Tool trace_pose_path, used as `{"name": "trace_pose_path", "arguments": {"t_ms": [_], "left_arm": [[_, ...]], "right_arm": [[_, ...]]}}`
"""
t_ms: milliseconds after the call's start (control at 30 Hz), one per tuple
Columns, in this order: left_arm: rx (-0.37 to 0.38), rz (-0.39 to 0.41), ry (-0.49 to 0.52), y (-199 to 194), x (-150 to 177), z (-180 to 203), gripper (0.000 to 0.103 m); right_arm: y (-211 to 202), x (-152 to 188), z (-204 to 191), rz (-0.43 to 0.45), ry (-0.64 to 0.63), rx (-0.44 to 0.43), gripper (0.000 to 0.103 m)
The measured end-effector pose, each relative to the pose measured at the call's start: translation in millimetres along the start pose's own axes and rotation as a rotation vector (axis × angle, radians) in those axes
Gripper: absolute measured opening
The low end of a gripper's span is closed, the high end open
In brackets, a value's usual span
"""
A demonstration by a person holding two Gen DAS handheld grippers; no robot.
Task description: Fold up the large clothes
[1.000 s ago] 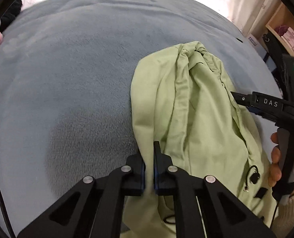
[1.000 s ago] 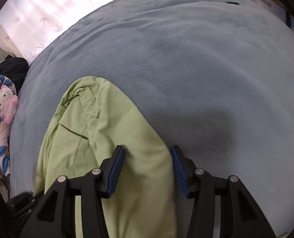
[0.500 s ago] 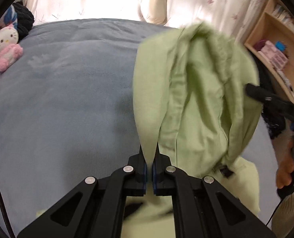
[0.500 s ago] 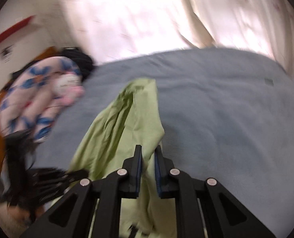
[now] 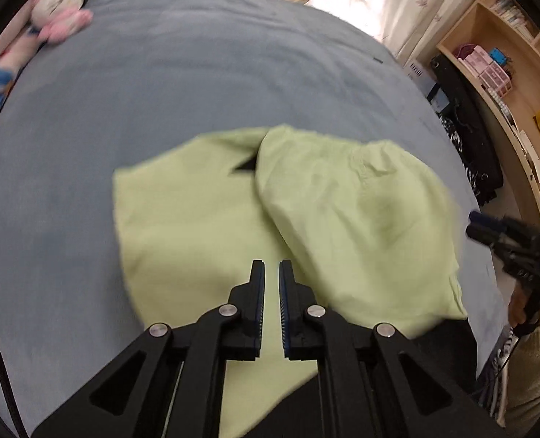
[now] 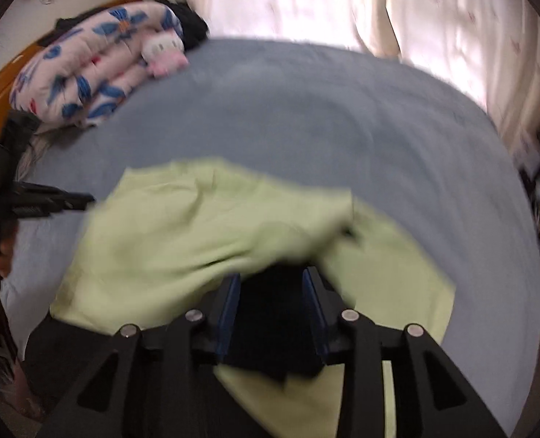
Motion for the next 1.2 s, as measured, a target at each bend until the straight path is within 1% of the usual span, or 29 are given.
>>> {"name": "trace_pose_path", "arguments": {"t_ms": [33,100,167,200,267,300,333,500,667,733,800,900,933,967,1000,1033,1100,1133,1167,1200], "left_arm": [[0.002,-0.007,-0.006,-3.6,6.6,-0.8,0.004],[0.016,-0.032,-0.014,-11.6,24.1,0.1,0.005],[0.036,-0.047,-0.007,-16.6,36.7,6.0,0.007],[0.049,-0.051,-0.002,-19.1,41.9,8.6,0.012],[0.084,-0.050,-0.004,-19.7,50.4,17.3,0.024],[0.107,-0.048,-0.010,-16.9,54.9,19.5,0.026],[0.132,-0.047,-0.016,-12.2,52.7,24.6,0.029],[0.213,-0.040,-0.065,17.4,63.6,48.1,0.029],[0.219,-0.035,-0.124,58.0,62.4,49.7,0.029],[0.228,-0.035,-0.148,72.3,60.1,50.0,0.029],[0.260,-0.029,-0.180,83.3,57.4,51.2,0.029],[0.278,-0.014,-0.208,96.1,53.2,53.7,0.029],[0.280,-0.006,-0.212,99.5,51.5,54.6,0.018],[0.274,0.004,-0.206,101.5,49.0,56.8,0.004],[0.258,0.022,-0.193,100.5,46.0,59.6,0.004],[0.246,0.044,-0.185,99.5,44.4,61.6,0.004],[0.217,0.119,-0.149,92.0,39.7,67.5,0.004],[0.207,0.126,-0.143,91.4,39.8,66.5,0.004],[0.191,0.112,-0.141,96.8,41.5,65.5,0.004],[0.185,0.074,-0.144,107.4,45.5,64.1,0.004]], "right_arm": [[-1.4,11.0,0.6,-0.015,0.031,-0.011,0.036],[-5.9,33.4,0.2,-0.040,0.110,-0.066,0.036],[-8.9,48.4,0.0,-0.055,0.172,-0.112,0.036],[-10.9,56.1,-1.5,-0.059,0.199,-0.131,0.036],[-8.8,67.6,-0.9,-0.066,0.233,-0.138,0.036],[-7.0,70.1,-1.3,-0.066,0.245,-0.141,0.037],[-4.5,75.4,-2.1,-0.067,0.265,-0.146,0.037],[19.1,88.0,6.5,-0.063,0.390,-0.186,0.037],[49.6,93.8,20.6,-0.060,0.516,-0.238,0.037],[61.2,93.9,26.3,-0.058,0.562,-0.272,0.037],[71.1,93.3,29.3,-0.057,0.604,-0.308,0.037],[82.5,89.6,27.8,-0.034,0.628,-0.356,0.037],[84.8,87.6,25.0,-0.019,0.619,-0.360,0.037],[85.5,86.2,22.4,-0.010,0.602,-0.355,0.034],[83.8,83.2,19.0,0.008,0.571,-0.338,0.011],[79.8,80.5,16.9,0.030,0.548,-0.333,0.002],[68.6,79.8,23.1,0.098,0.564,-0.328,0.001],[66.7,83.4,29.3,0.116,0.582,-0.311,0.001],[69.5,88.4,34.4,0.113,0.597,-0.301,0.001],[76.5,96.2,39.0,0.091,0.616,-0.296,0.001]]}}
Point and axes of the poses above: each gripper's, at about its wrist camera, not at the fingertips, and y roughly the way its jaws point, z to its right, x to its underside, the point moved 5 cm from there along y, roughly the way its jaws point, and after that the axes turned 1 degree about z, right-handed, at the moved point
